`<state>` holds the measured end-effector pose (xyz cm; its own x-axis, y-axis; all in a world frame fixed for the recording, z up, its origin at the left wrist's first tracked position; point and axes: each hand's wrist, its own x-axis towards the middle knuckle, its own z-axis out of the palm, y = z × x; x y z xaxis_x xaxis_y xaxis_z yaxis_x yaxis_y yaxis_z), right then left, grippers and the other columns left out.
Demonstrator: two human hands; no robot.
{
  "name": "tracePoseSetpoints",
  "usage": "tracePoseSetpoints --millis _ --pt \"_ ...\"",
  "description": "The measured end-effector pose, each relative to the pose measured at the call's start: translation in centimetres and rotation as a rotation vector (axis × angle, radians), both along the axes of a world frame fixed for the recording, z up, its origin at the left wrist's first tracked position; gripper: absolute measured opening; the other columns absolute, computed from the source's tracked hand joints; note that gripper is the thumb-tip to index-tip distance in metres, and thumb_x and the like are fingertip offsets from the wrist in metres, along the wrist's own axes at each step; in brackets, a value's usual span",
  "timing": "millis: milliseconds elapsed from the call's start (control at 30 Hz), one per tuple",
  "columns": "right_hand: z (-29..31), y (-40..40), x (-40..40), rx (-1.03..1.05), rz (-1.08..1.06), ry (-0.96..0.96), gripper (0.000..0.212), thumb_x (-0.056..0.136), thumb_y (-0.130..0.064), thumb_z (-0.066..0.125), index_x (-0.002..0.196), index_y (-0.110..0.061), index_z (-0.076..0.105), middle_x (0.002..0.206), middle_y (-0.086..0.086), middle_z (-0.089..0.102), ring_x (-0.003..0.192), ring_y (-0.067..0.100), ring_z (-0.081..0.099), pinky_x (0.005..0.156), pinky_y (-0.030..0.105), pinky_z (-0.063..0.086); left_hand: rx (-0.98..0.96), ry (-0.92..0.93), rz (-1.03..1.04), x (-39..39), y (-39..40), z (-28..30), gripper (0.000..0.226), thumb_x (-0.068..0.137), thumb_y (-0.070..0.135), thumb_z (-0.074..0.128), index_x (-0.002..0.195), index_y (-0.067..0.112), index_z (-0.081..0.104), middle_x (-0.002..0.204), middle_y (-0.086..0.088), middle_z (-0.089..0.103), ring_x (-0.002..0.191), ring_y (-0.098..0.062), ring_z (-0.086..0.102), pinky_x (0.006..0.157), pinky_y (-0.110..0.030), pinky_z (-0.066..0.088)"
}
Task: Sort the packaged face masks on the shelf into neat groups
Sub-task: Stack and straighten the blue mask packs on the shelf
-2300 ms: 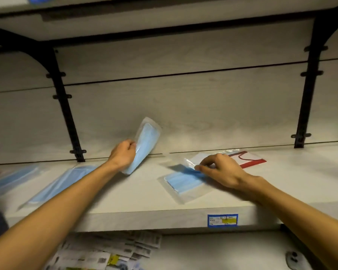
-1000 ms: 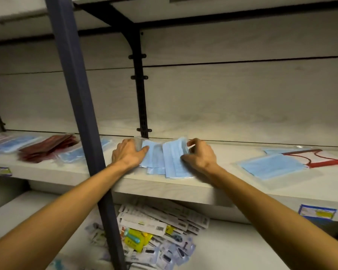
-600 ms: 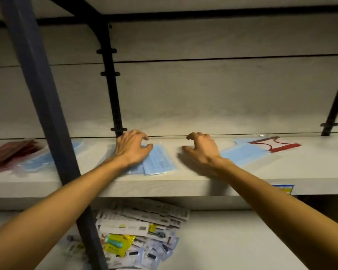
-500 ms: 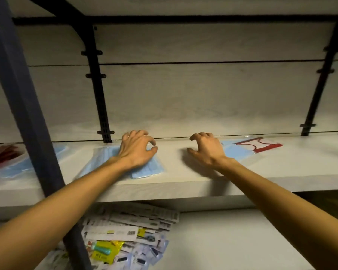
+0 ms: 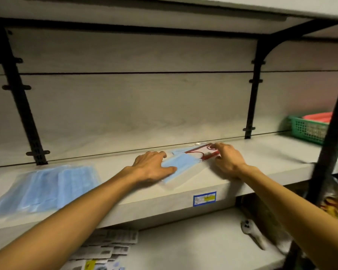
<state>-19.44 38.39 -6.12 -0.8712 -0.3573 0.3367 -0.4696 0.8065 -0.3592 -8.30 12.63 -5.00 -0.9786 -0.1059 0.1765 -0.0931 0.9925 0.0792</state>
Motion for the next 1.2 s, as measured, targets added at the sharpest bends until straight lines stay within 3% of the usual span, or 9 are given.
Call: tracePoseSetpoints --millis 233,333,500,600,767,867,1000,1100,1200 --pt "-0.2 0.7 -3.9 0.013 0.103 -0.063 0.059 0.090 -0.055 0.064 0.141 -0.027 0.053 0.136 0.006 0.062 0.119 0.027 0.059 0.100 0.046 0.051 0.268 -0.046 0.052 -3.6 0.9 0.4 0.100 0.072 0.063 0.080 0.153 0.029 0.032 0.127 0.005 0.062 0.117 -0.022 0.059 0.096 -0.036 0.050" --pt "-0.7 0.0 -5.4 0.112 0.146 -0.061 0.044 0.092 -0.057 0.061 0.125 -0.029 0.065 0.123 0.004 0.070 0.107 0.028 0.064 0.093 0.041 0.053 0.465 -0.085 0.096 -4.2 0.6 0.4 0.104 0.069 0.043 0.090 0.152 0.020 0.032 0.118 0.002 0.060 0.109 -0.024 0.062 0.093 -0.037 0.053" --pt "-0.7 0.1 -6.8 0.167 0.123 0.122 0.041 0.089 -0.063 0.060 0.107 -0.029 0.074 0.107 0.000 0.073 0.095 0.025 0.066 0.082 0.037 0.054 0.670 0.141 0.120 -4.0 0.1 -0.3 0.043 0.066 0.014 0.088 0.107 0.017 0.075 0.093 0.000 0.071 0.087 -0.024 0.069 0.079 -0.036 0.056" --pt "-0.9 -0.1 -7.1 0.172 0.105 0.248 0.042 0.091 -0.063 0.057 0.098 -0.026 0.075 0.099 0.001 0.074 0.091 0.029 0.066 0.077 0.037 0.050 0.860 0.250 0.145 -3.1 0.1 -0.6 0.017 0.071 0.013 0.083 0.086 0.014 0.076 0.076 -0.001 0.068 0.067 -0.020 0.064 0.066 -0.032 0.050" --pt "-0.1 -0.5 -6.5 -0.161 0.123 0.210 0.032 0.100 -0.045 0.050 0.092 -0.018 0.064 0.086 0.010 0.069 0.082 0.037 0.063 0.067 0.040 0.046 1.026 0.382 0.255 -1.1 -0.9 0.7 0.008 0.083 0.018 0.079 0.087 0.013 0.073 0.080 -0.003 0.075 0.062 -0.015 0.069 0.057 -0.023 0.052" --pt "0.6 -1.3 -4.5 -0.465 0.100 0.140 0.040 0.103 -0.050 0.043 0.094 -0.014 0.059 0.085 0.010 0.067 0.077 0.035 0.060 0.069 0.043 0.050 1.136 0.443 0.335 0.4 -2.1 1.7 0.011 0.085 0.020 0.075 0.081 0.012 0.068 0.077 -0.004 0.073 0.058 -0.016 0.067 0.049 -0.020 0.050" --pt "2.3 -3.7 -1.4 -0.757 0.103 -0.050 0.054 0.102 -0.052 0.042 0.083 -0.005 0.059 0.079 0.007 0.063 0.075 0.029 0.055 0.069 0.041 0.044 1.247 0.438 0.411 3.4 -3.8 2.7 0.007 0.080 0.015 0.065 0.084 0.009 0.063 0.082 -0.009 0.069 0.069 -0.026 0.066 0.060 -0.029 0.052" --pt "3.3 -5.9 1.0 -0.885 0.175 -0.238 0.054 0.098 -0.061 0.043 0.076 -0.013 0.051 0.074 0.004 0.053 0.071 0.023 0.046 0.067 0.036 0.037 1.326 0.410 0.428 6.3 -5.0 2.8 0.018 0.078 0.012 0.062 0.095 0.008 0.065 0.084 -0.012 0.074 0.074 -0.031 0.071 0.054 -0.034 0.057" --pt "3.9 -7.9 3.6 -0.921 0.248 -0.376 0.062 0.092 -0.070 0.046 0.087 -0.010 0.060 0.085 0.009 0.064 0.078 0.024 0.058 0.076 0.040 0.053 1.387 0.424 0.410 9.4 -6.4 3.0 0.025 0.076 0.012 0.063 0.099 0.006 0.066 0.082 -0.014 0.077 0.079 -0.035 0.074 0.063 -0.041 0.060"
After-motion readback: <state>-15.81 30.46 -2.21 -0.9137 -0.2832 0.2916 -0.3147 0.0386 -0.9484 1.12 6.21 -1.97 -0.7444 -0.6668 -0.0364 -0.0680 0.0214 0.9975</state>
